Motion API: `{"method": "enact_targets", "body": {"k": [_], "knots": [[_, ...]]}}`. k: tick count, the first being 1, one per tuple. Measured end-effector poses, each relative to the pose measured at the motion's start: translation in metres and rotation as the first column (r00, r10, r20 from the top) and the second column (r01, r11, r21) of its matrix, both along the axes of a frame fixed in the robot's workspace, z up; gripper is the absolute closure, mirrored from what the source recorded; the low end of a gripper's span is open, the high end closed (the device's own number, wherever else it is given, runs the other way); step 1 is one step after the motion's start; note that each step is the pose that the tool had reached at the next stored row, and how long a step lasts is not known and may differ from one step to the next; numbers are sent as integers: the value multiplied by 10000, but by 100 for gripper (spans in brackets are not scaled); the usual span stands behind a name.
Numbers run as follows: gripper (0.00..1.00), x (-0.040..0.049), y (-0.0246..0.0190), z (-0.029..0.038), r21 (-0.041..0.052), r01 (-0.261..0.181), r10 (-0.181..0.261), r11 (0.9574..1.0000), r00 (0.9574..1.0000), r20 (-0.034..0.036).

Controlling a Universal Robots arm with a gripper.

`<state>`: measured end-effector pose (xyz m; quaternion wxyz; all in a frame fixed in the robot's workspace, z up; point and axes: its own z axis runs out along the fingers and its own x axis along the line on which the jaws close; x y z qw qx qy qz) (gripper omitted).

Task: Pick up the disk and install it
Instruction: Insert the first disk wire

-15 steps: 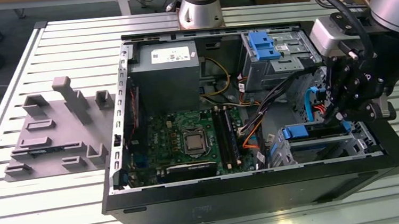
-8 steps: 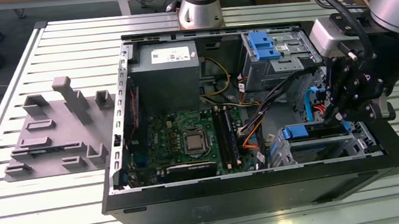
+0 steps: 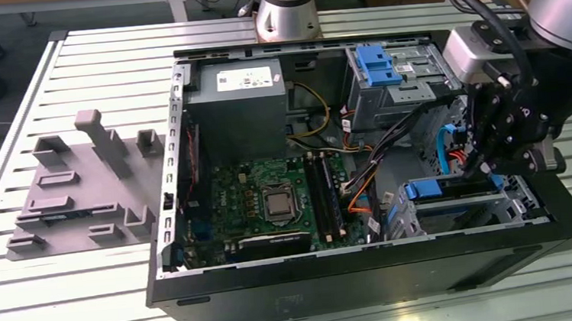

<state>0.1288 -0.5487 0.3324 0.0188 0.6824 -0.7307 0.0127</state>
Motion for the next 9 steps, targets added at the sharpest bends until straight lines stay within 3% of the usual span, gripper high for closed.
{"method": "enact_targets", "body": {"k": [9], "knots": [[84, 0, 0, -37, 19, 0, 0, 10000, 10000, -6]]}}
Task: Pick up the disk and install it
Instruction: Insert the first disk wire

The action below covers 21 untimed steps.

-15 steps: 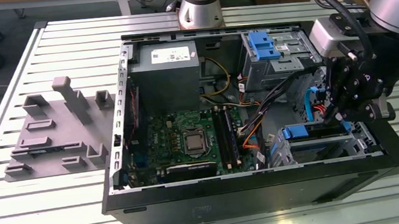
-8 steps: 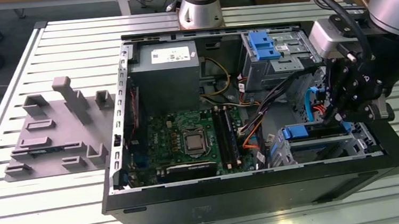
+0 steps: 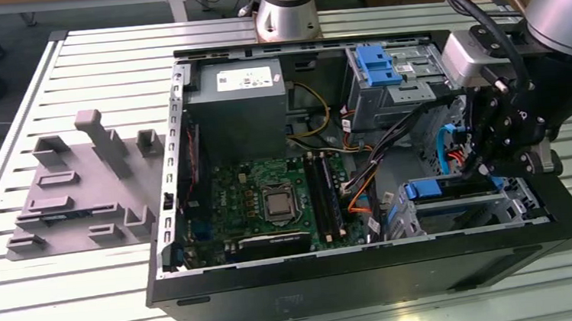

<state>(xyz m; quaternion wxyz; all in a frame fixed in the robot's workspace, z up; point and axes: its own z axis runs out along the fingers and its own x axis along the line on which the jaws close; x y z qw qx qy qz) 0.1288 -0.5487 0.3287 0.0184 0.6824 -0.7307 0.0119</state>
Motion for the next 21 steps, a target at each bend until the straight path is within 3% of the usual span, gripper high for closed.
{"method": "enact_targets", "body": {"k": [8, 9, 16, 18, 20, 21], "knots": [[83, 0, 1, -4, 15, 0, 0, 10000, 10000, 0], [76, 0, 0, 1, 16, 0, 0, 10000, 10000, -1], [76, 0, 0, 128, 11, 0, 0, 10000, 10000, -27], [78, 0, 0, 135, 15, 0, 0, 10000, 10000, -31], [89, 0, 0, 135, 15, 0, 0, 10000, 10000, -31], [89, 0, 0, 135, 14, 0, 0, 10000, 10000, -32]]}}
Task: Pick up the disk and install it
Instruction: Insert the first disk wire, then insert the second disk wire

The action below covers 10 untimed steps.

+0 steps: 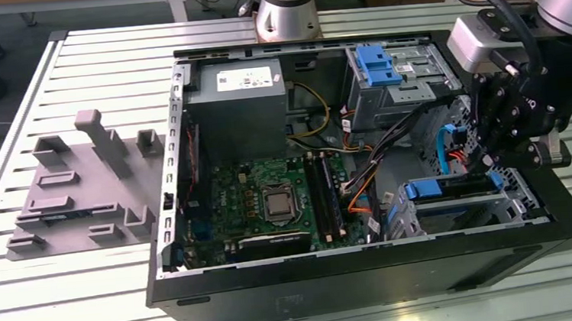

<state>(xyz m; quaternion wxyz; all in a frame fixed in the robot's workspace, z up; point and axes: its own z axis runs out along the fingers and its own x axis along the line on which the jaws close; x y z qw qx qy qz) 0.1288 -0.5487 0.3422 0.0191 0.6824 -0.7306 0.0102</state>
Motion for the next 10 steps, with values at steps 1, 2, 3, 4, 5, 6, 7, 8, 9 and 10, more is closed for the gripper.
{"method": "enact_targets", "body": {"k": [1, 2, 3, 4, 5, 6, 7, 8, 9, 10], "knots": [[89, 0, 0, 0, 0, 0, 0, 10000, 10000, 0], [89, 0, 0, 1, -1, 0, 0, 10000, 10000, 0], [89, 0, 0, 1, -1, 0, 0, 10000, 10000, 0], [89, 0, 0, 1, -1, 0, 0, 10000, 10000, 0], [89, 0, 0, 1, 0, 0, 0, 10000, 10000, 0], [89, 0, 0, 1, -1, 0, 0, 10000, 10000, 0], [89, 0, 0, 1, -1, 0, 0, 10000, 10000, 0], [89, 0, 0, 1, -1, 0, 0, 10000, 10000, 0], [89, 0, 0, 1, 0, 0, 0, 10000, 10000, 0], [89, 0, 0, 1, 0, 1, -1, 10000, 10000, 0]]}}
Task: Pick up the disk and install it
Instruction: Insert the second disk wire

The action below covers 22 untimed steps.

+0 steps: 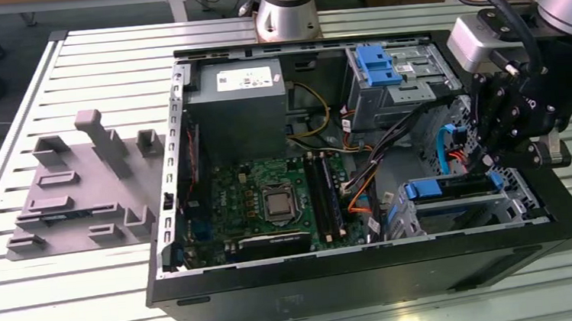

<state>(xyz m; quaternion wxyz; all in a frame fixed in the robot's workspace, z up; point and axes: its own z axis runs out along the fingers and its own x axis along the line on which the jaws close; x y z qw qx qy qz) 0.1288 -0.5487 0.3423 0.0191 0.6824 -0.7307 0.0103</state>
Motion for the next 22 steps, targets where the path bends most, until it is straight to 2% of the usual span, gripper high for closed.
{"method": "enact_targets", "body": {"k": [6, 11, 14, 16, 19, 22], "knots": [[89, -5, 0, 0, 1, -1, 1, 10000, 10000, 0], [89, -62, -1, 0, 1, 0, 0, 10000, 10000, 0], [89, -68, -1, 0, 0, -2, 2, 10000, 10000, 0], [89, -70, 0, 28, -3, -1, 1, 10000, 10000, 0], [89, -70, 0, 113, -1, -1, 1, 10000, 10000, 0], [89, -106, 0, 134, 2, 1, -1, 10000, 10000, 14]]}}
